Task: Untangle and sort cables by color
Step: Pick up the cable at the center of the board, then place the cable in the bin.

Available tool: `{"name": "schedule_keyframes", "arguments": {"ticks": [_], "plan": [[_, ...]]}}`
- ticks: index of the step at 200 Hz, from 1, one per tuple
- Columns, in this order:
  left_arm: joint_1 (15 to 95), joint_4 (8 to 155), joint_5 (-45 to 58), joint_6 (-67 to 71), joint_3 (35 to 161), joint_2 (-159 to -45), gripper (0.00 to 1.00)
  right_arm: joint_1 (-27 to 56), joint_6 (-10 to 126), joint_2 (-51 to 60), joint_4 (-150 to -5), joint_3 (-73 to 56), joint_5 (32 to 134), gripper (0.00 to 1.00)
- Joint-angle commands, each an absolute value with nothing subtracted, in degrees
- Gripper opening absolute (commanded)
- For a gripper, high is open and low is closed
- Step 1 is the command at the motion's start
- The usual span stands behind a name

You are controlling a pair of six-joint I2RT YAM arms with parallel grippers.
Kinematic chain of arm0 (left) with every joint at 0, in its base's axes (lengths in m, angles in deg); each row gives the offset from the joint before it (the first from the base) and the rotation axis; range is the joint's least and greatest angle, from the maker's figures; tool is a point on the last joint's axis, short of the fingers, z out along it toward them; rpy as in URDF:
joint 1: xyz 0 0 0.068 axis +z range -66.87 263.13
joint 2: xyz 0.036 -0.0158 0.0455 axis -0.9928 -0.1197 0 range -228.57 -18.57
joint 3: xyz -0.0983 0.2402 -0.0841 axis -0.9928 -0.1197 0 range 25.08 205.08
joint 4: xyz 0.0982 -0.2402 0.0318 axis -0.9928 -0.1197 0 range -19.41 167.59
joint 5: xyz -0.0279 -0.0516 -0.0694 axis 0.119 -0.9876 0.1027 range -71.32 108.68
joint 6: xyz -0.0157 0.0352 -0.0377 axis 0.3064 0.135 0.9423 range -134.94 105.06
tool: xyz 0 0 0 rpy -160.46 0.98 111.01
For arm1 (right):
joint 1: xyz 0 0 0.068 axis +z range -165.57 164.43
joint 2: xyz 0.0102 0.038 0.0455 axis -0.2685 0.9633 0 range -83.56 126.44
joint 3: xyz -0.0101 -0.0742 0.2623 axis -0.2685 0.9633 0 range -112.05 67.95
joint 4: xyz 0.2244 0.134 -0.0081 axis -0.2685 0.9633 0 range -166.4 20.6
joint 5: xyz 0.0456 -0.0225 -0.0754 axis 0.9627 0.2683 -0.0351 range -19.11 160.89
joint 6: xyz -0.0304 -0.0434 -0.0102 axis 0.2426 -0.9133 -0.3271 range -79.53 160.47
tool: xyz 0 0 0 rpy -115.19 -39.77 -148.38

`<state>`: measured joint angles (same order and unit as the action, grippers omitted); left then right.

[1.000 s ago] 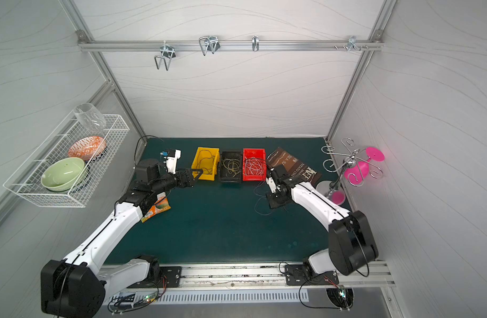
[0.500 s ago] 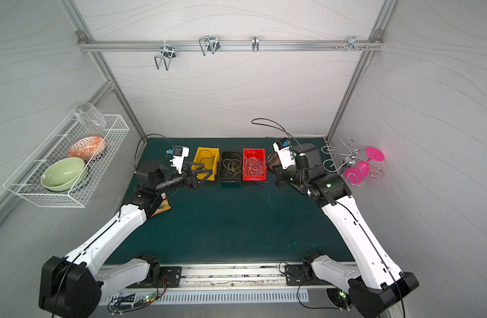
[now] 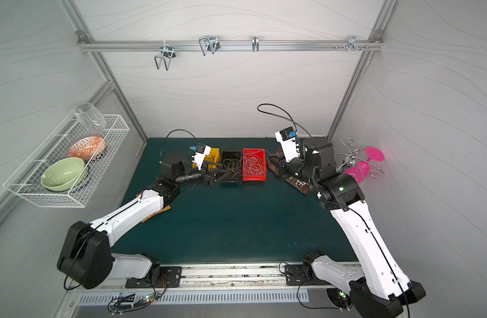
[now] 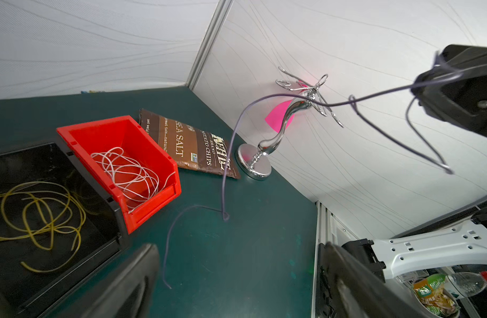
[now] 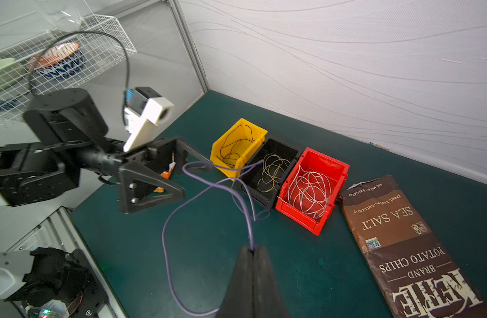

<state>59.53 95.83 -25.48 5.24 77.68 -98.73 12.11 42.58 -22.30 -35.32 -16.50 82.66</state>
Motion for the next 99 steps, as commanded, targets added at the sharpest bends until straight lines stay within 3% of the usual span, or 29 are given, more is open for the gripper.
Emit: {"name": "schedule_keyframes", "arguments": {"ticks": [1,24,63,80,99], "plan": [[57.3,100.3,-25.6,6.6,82.7,-102.9,0.92,12.4,44.3,-23.6,-37.6,-17.8,85.4,0.01],[54.4,101.3,-28.1,8.1,85.6,-107.2,0.83,12.4,44.7,-23.9,-37.9,-17.7,85.7,0.01],[50.3,102.7,-28.7,8.6,88.2,-110.9,0.81,12.4,45.3,-24.6,-38.1,-17.5,85.9,0.01],[49.8,98.9,-28.0,7.2,89.7,-111.9,0.67,12.4,45.6,-25.0,-38.3,-17.5,86.0,0.01],[49.8,97.5,-25.9,5.9,89.7,-111.7,0.44,12.4,45.8,-25.4,-38.7,-17.6,86.1,0.02]]}}
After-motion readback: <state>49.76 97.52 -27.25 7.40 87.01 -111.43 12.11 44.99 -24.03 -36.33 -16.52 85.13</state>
